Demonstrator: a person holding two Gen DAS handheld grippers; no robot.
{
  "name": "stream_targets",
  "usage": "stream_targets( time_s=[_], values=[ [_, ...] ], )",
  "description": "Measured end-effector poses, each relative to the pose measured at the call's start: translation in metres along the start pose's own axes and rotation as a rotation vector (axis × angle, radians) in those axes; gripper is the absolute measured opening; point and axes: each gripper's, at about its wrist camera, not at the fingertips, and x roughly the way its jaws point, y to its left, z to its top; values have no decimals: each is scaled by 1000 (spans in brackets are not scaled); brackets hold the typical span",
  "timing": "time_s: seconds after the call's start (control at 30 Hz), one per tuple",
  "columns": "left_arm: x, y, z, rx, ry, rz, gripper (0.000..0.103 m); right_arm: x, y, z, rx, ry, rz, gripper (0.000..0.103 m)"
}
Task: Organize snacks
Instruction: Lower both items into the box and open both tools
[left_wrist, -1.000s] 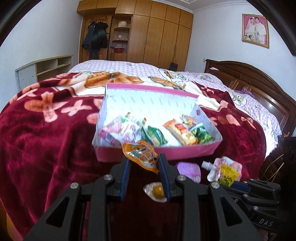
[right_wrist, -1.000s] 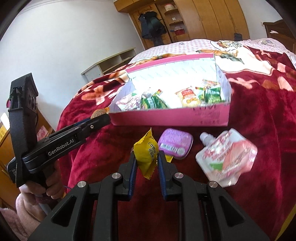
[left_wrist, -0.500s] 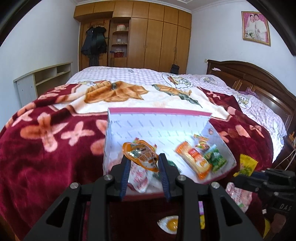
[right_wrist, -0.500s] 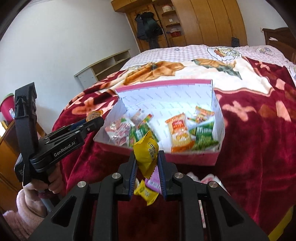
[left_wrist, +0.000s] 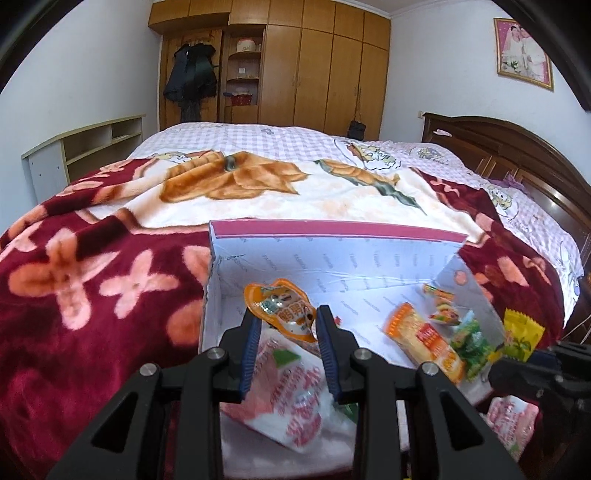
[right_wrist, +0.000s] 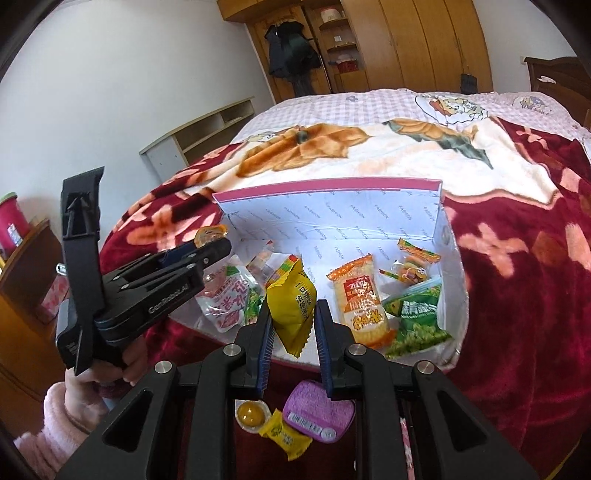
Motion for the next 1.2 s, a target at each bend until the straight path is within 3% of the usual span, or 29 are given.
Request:
stream_targets(
  time_s=[0.37,0.63,0.87,1.2],
  values=[
    [39,4,-4,-1,74,15,32,43,-2,6,-18,68,-34,23],
    [41,11,-6,-28,86,2,32,61,-6,3,-2,116,-40,23],
    [37,6,-7,-4,80,13,43,63,-9,3,-1,117,-45,23],
    [6,1,-7,8,49,-2,46,53,-11,5,31,95,-62,44]
  ],
)
